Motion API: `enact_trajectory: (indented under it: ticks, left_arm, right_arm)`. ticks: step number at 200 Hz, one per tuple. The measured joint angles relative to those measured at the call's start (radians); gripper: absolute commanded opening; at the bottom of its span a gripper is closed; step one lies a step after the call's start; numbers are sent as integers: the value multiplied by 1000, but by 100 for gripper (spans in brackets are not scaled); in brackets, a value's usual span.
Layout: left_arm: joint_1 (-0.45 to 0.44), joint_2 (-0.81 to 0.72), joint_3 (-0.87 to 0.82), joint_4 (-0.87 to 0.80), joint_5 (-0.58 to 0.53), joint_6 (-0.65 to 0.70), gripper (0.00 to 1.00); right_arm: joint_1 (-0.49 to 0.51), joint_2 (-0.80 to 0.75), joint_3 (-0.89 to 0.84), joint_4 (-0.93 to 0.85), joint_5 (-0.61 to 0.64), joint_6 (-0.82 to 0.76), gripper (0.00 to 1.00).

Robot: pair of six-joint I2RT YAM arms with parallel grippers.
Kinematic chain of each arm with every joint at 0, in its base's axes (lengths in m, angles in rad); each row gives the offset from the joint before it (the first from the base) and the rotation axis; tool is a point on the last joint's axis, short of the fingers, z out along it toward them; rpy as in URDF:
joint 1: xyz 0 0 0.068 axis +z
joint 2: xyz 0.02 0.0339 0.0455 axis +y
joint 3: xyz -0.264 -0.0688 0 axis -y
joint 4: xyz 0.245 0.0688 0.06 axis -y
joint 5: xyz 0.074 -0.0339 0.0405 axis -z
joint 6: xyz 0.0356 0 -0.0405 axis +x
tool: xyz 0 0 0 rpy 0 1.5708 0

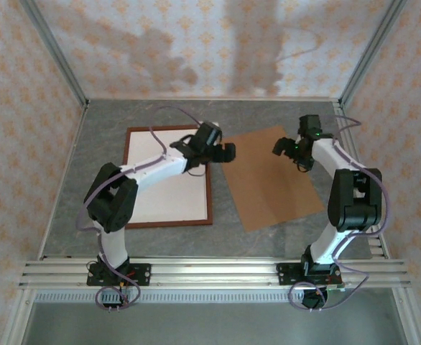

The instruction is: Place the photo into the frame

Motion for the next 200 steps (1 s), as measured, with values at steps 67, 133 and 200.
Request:
enact_trajectory:
  ticks: [67, 133, 200]
  left_arm:
    - [-154, 122, -2, -3, -3, -154, 89]
    - [-164, 199, 62, -69, -16, -173, 89]
    - [-172, 232, 89, -73, -14, -174, 90]
  right_arm:
    - [-23, 207, 248, -57, 110, -58, 97]
    - [-29, 347, 330, -164, 84, -122, 96]
    - [-66, 352, 314, -175, -3, -137, 91]
